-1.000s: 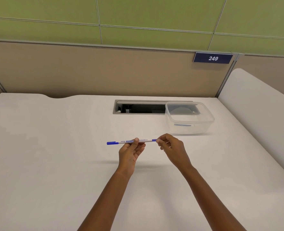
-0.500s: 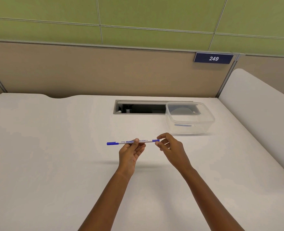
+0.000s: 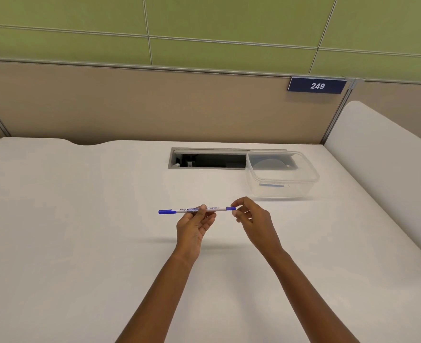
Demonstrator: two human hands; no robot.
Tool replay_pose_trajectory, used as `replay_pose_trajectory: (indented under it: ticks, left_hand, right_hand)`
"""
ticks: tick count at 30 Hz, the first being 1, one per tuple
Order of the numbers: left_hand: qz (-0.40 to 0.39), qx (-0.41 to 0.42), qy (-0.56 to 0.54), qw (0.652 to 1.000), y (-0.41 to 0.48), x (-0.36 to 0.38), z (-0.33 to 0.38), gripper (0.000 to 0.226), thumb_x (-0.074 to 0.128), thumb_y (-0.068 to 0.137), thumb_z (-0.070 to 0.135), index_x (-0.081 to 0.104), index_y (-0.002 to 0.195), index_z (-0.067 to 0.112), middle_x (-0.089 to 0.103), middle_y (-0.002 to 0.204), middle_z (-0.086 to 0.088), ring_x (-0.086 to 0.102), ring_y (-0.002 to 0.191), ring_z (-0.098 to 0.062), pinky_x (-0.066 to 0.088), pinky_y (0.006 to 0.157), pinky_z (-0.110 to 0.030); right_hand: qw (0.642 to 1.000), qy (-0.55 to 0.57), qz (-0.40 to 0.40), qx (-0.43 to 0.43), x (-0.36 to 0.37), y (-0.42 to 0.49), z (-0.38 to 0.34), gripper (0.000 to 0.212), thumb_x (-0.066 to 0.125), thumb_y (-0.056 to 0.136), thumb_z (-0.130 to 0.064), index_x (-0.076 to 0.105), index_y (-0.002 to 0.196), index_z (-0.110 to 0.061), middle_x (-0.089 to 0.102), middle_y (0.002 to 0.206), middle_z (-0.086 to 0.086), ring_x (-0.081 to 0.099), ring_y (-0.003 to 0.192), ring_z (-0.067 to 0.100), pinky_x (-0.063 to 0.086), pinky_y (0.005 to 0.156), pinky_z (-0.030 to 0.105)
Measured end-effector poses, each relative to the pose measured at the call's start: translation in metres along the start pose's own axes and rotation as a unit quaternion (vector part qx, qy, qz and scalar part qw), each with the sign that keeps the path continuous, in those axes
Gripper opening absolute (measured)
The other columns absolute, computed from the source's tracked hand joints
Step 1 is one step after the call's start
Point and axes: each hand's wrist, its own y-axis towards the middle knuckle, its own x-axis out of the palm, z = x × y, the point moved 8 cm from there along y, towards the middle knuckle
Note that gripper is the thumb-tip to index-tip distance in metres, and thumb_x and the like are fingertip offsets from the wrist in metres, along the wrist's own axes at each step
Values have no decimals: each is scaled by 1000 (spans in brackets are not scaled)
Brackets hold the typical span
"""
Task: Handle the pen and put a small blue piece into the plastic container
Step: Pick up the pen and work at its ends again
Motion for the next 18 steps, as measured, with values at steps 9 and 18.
replay_pose_trajectory:
  ticks: [9,18]
  left_hand:
    - [-18,7,0,1000,-2,8,0,10,52,89,6,60,84,3,69,69,-7,70,59,-11,58,63,-18]
    - [-18,16,8,1000,-2,10,5,8,53,89,6,59,86,3,65,82,-13,71,61,-12,58,64,-18]
  right_hand:
    - [1000,-5,1,7,-2,3,-2,11,50,88,-14,58,80,-16,58,64,0,55,66,20,49,69,38]
    - [999,-39,-6,-32,0,-2,-9,7,48,91,-17,54,90,-19,60,71,2,60,73,23,48,69,34]
